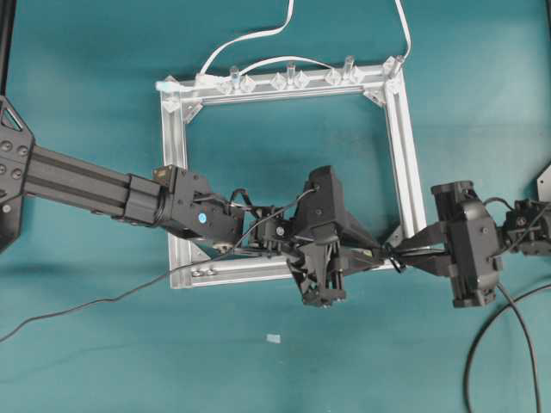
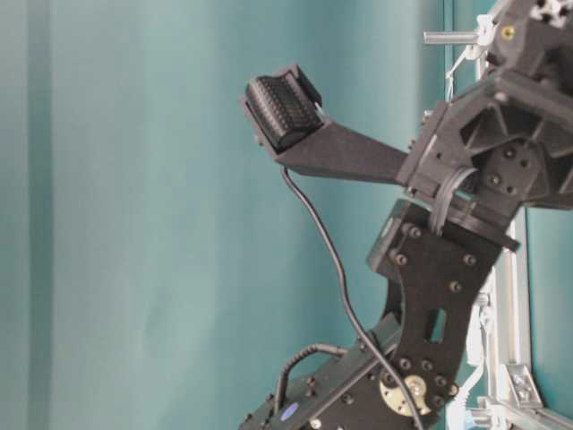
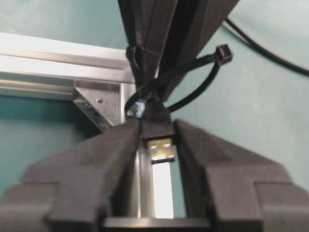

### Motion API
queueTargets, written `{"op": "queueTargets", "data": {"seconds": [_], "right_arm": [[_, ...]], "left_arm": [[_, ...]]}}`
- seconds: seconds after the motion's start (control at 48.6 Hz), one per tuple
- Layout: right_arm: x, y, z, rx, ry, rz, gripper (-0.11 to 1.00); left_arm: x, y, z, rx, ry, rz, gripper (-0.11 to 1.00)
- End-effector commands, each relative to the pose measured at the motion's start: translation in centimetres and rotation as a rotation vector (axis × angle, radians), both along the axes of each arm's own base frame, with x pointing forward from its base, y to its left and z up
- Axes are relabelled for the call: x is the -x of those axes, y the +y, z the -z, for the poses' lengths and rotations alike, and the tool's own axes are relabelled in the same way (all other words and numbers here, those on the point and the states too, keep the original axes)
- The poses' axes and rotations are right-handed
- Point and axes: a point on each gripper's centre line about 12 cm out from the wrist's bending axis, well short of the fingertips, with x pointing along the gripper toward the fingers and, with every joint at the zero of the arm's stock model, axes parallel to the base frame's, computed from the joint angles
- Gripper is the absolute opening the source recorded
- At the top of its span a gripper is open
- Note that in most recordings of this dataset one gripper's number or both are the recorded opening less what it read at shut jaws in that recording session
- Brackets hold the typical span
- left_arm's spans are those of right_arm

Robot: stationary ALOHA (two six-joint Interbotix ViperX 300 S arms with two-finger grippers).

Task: Insert the wire through the string loop located on the right side.
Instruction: 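Pull the plug leftward through the loop with the left gripper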

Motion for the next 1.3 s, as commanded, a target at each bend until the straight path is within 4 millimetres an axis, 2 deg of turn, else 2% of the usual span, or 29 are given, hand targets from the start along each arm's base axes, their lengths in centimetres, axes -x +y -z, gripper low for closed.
{"op": "queueTargets", "data": {"seconds": [0.0, 1.213, 1.275], "right_arm": [[-0.21, -0.02, -0.39, 0.0, -0.021, 0.003, 0.1], [0.41, -0.27, 0.17, 0.0, -0.001, 0.009, 0.11], [0.44, -0.35, 0.12, -0.002, -0.003, 0.014, 0.2]], "left_arm": [[-0.46, -0.48, -1.94, -0.005, -0.045, 0.013, 0.22], [-0.31, -0.7, -2.08, -0.004, -0.044, 0.017, 0.23], [-0.29, -0.71, -2.04, -0.005, -0.041, 0.018, 0.23]]}}
